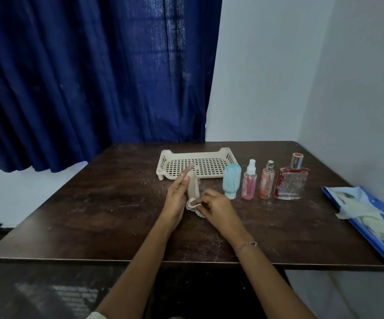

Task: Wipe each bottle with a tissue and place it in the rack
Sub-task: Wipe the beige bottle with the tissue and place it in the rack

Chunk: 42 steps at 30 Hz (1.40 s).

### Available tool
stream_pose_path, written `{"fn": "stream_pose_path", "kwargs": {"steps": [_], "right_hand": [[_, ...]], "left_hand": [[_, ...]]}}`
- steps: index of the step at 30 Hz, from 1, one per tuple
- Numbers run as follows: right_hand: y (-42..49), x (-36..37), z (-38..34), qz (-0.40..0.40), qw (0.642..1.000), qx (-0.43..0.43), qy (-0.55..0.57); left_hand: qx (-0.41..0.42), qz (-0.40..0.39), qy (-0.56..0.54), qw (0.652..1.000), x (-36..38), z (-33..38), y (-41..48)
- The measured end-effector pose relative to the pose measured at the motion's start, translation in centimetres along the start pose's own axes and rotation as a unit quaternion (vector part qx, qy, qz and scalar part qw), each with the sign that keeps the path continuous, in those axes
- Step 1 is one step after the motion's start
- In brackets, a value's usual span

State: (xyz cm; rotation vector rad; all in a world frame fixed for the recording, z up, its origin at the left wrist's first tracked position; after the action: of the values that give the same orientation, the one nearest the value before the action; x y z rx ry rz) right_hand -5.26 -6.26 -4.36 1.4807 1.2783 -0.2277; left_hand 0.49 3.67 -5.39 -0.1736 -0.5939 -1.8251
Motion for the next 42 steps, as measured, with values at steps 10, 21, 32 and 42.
{"fn": "stream_pose_path", "kwargs": {"steps": [10,21,32,42], "right_hand": [[0.5,0.3,0.2,0.009,0.999,0.006,-0.038],[1.4,0.3,-0.4,-0.004,0.992,-0.104,-0.071],[1.3,0.0,-0.2,0.039,0.994,-0.093,-0.044],[1.2,0.4,-0.2,0.018,0.992,-0.113,-0.047]], "left_hand": [[-0.024,0.019,-0.08,0.996,-0.6,-0.8,1.7],[-0.029,0.052,-0.081,0.995,-1.3,-0.9,1.7],[-0.021,0.031,-0.072,0.997,-1.0,-0.8,1.5],[-0.023,0.023,-0.092,0.995,-1.0,-0.8,1.6]]}}
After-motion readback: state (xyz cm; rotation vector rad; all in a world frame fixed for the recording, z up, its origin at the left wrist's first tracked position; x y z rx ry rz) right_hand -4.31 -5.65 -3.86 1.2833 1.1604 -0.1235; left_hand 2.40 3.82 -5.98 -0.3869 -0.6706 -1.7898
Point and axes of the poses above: each hand's wrist, its own y-axis towards the middle knuckle, its own x-axis out of the palm, z = x × y, the point moved 6 cm from there along y, towards the middle knuckle, and after that the axes turned 6 degrees about -y, right-handed, at the moved point
